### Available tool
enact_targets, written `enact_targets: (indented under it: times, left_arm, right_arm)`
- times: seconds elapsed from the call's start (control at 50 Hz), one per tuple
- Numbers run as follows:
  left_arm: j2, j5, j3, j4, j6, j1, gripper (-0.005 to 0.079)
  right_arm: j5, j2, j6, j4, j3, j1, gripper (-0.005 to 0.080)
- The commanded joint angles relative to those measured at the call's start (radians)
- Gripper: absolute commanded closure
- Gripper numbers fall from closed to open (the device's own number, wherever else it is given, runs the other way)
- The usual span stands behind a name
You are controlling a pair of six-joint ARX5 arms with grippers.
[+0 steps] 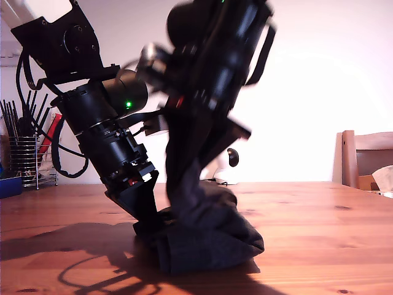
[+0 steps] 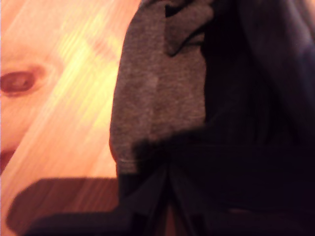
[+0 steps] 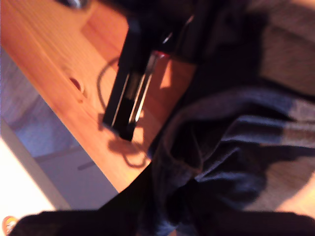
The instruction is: Fold the underwear in front of you. After folding it, place it to the left side.
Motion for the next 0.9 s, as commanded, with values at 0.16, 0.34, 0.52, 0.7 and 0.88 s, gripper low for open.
enact_targets:
  times: [0.16, 0.34, 0.52, 0.7, 0.88]
  left_arm:
    - [0.036, 0.018, -0.013, 0.004, 0.004, 0.0, 0.0763]
    - [0.036, 0.018, -0.013, 0.002, 0.005, 0.0, 0.0763]
    - [0.036, 0.016, -0.013, 0.004, 0.006, 0.0, 0.0763]
    - [0.036, 0.008, -0.013, 0.004, 0.034, 0.001, 0.0763]
    - [0.036, -0.02, -0.013, 0.003, 0.082, 0.001, 0.0764]
  right_arm:
    - [-0.012, 0.028, 0.003, 0.034, -0.029, 0.026, 0.0765]
    - [-0.012, 0.029, 0.002, 0.035, -0.029, 0.031, 0.0677]
    - [-0.052, 0.028, 0.004, 0.03, -0.029, 0.027, 0.0478]
    - [-0.097, 0.027, 0.003, -0.007, 0.001, 0.014, 0.0469]
    - [-0.108, 0.026, -0.002, -0.065, 0.091, -0.011, 0.0469]
